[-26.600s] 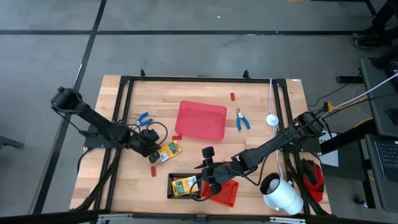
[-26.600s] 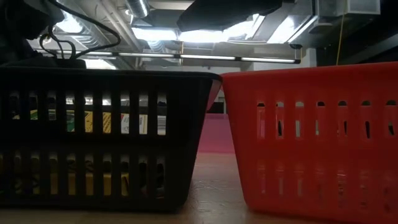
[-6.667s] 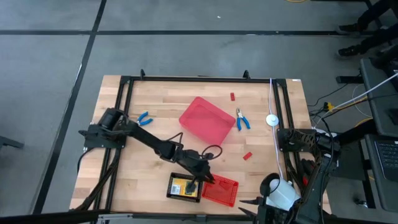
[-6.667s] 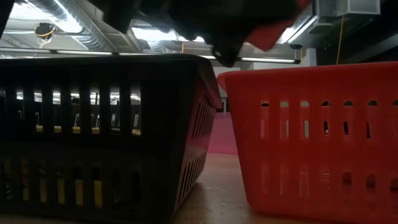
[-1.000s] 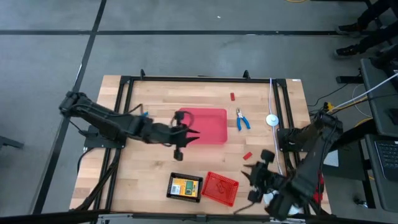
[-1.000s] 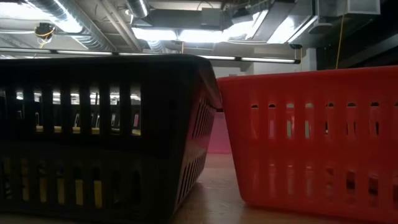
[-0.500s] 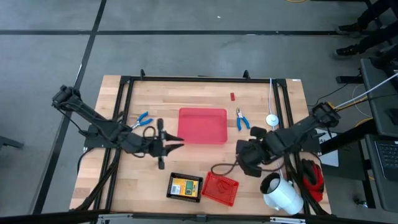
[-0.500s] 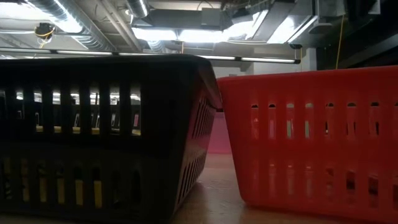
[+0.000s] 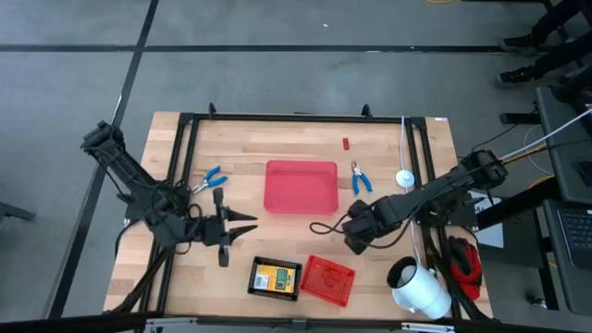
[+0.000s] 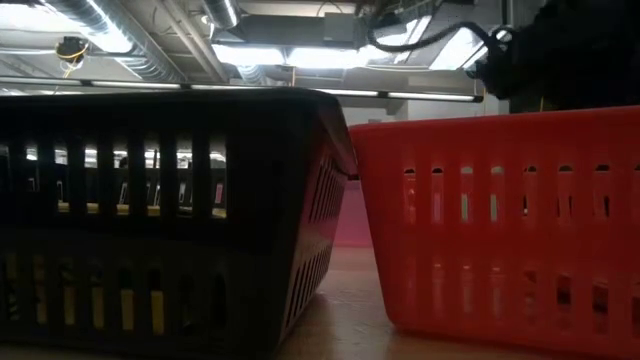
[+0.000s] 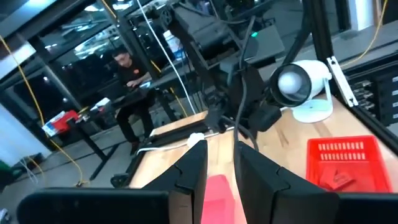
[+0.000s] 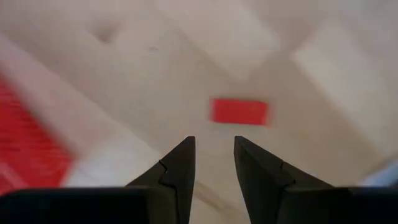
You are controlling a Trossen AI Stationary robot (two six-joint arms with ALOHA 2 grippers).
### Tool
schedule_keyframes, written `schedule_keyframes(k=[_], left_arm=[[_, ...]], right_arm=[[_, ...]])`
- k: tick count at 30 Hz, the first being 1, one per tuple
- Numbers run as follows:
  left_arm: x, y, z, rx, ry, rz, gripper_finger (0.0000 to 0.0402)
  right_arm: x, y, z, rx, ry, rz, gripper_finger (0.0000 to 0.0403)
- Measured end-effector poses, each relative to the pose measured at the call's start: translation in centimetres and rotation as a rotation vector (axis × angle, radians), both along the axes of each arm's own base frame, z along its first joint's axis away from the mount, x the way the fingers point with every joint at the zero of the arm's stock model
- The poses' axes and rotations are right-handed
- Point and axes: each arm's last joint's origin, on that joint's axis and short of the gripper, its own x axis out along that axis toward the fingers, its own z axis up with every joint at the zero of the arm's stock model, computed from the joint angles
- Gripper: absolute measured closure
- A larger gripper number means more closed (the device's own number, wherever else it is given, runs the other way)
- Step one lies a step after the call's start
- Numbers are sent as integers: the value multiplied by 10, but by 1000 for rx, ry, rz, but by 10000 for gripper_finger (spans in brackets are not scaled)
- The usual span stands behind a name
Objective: Pick & Place School Supplies
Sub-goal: Put the red eraser into the red bin
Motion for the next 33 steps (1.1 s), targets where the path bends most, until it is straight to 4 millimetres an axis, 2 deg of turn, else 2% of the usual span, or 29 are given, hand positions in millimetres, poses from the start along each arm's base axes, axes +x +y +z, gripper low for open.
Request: schedule_keyframes(k=[5, 8, 17, 22, 26, 33], left_arm=[[-9, -9, 0, 27, -1, -19, 325], [-12, -12, 0, 63, 4, -30, 325], [-13, -13, 0, 98, 10, -38, 325], [-10, -10, 0, 96, 11, -20, 325], [-9, -9, -2, 98, 25, -14, 325], [-9, -8, -5, 95, 45, -11, 325]], right_arm=[[-2, 8, -14, 129, -126, 9, 289], [-10, 10, -20, 138, -90, 106, 289], [-18, 11, -23, 43, -66, 648, 289], [-19, 11, -23, -58, -71, 863, 289], [-20, 10, -27, -91, -62, 974, 289], [-39, 2, -60, -54, -7, 1018, 289]])
